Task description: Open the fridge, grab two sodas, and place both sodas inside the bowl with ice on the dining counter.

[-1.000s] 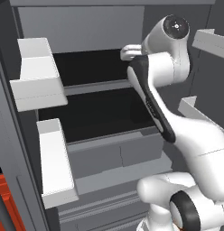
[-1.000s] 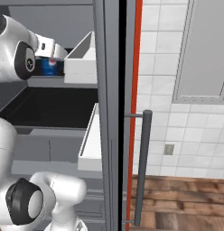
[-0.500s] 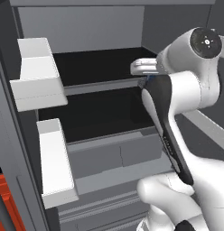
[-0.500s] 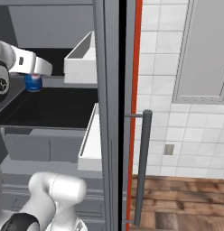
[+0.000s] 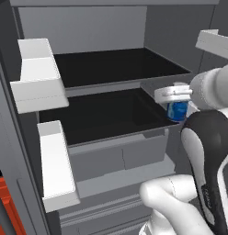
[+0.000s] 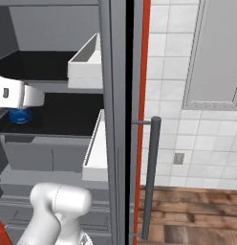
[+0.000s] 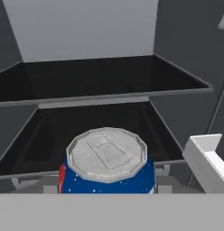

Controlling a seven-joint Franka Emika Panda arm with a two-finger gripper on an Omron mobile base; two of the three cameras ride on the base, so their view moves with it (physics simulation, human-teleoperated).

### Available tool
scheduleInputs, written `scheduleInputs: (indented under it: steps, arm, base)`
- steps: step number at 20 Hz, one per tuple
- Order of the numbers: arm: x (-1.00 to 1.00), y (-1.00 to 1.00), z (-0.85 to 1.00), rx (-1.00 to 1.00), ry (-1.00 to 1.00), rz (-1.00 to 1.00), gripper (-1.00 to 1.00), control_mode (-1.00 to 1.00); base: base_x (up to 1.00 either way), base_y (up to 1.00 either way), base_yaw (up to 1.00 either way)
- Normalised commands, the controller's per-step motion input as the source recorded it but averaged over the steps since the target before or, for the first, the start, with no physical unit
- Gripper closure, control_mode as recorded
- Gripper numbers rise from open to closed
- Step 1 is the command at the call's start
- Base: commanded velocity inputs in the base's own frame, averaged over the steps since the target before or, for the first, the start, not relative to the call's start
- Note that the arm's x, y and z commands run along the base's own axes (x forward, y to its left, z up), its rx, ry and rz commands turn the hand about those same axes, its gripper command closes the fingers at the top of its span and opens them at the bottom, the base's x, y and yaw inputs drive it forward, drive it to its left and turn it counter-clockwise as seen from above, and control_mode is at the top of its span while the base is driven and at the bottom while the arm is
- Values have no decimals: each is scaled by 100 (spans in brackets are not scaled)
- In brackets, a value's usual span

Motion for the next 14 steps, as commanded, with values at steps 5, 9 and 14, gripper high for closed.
scheduleInputs:
  steps: [5, 9, 14]
  arm:
    - [-62, -12, -24, -3, 1, 15, 100, -100]
    - [-35, 13, -16, -4, 0, 6, 100, -100]
    - [-34, 0, -2, 0, -4, 1, 100, -100]
  base:
    - [0, 0, 0]
    - [0, 0, 0]
    - [0, 0, 0]
